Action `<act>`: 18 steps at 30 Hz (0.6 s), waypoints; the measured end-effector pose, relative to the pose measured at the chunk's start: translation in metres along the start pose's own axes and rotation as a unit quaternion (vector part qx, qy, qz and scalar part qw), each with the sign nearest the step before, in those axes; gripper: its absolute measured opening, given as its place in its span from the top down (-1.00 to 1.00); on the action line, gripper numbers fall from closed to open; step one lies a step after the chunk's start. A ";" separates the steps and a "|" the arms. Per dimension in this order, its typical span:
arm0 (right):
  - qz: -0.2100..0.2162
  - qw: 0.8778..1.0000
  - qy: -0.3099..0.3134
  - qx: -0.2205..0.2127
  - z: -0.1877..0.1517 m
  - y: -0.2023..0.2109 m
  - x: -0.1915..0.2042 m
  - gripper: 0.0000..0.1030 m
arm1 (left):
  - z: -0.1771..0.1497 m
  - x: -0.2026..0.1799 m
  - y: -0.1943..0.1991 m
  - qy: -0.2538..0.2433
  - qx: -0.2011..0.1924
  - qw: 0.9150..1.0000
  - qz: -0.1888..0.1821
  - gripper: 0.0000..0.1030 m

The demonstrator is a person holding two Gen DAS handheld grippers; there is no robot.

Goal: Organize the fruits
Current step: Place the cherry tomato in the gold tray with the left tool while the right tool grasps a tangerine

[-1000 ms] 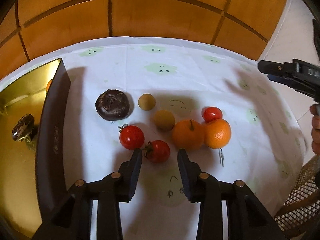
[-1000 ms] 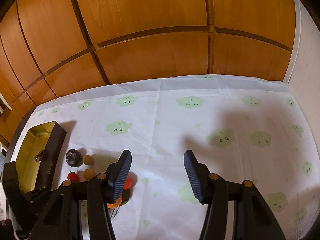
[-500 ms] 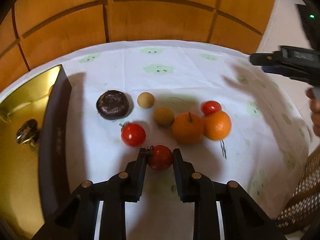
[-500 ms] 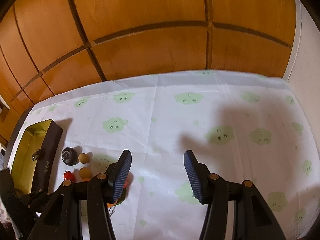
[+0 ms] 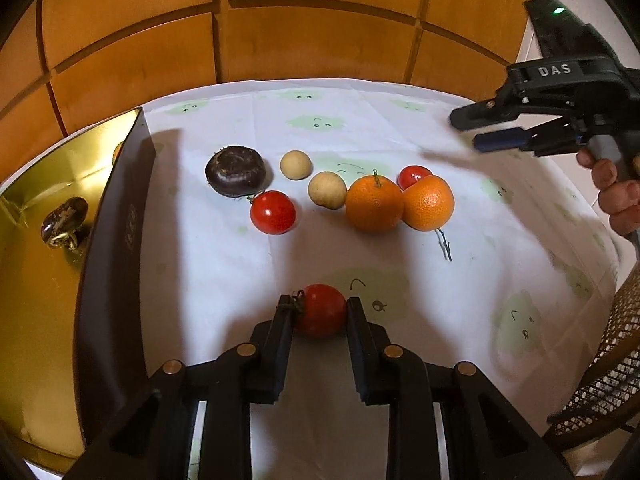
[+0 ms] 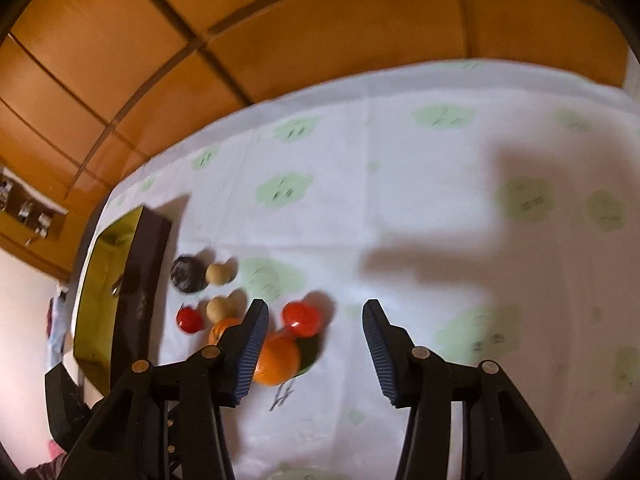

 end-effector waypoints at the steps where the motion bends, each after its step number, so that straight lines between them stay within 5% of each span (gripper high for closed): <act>1: 0.003 1.000 -0.003 0.008 -0.002 -0.005 0.001 0.03 | 0.000 0.000 0.000 0.000 -0.001 1.000 0.001 0.48; 18: -0.034 0.998 0.004 0.056 -0.009 -0.060 -0.001 0.03 | -0.002 0.002 0.001 0.013 -0.007 1.000 -0.008 0.47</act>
Point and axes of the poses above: each gripper's, at about its wrist camera, not at the fingertips, and y roughly against the way its jaws point, x to its left, z to its top, the point moved 8 cm from there along -y, roughly the way its jaws point, and after that the axes turned 14 degrees about z, right-handed, at the moved point
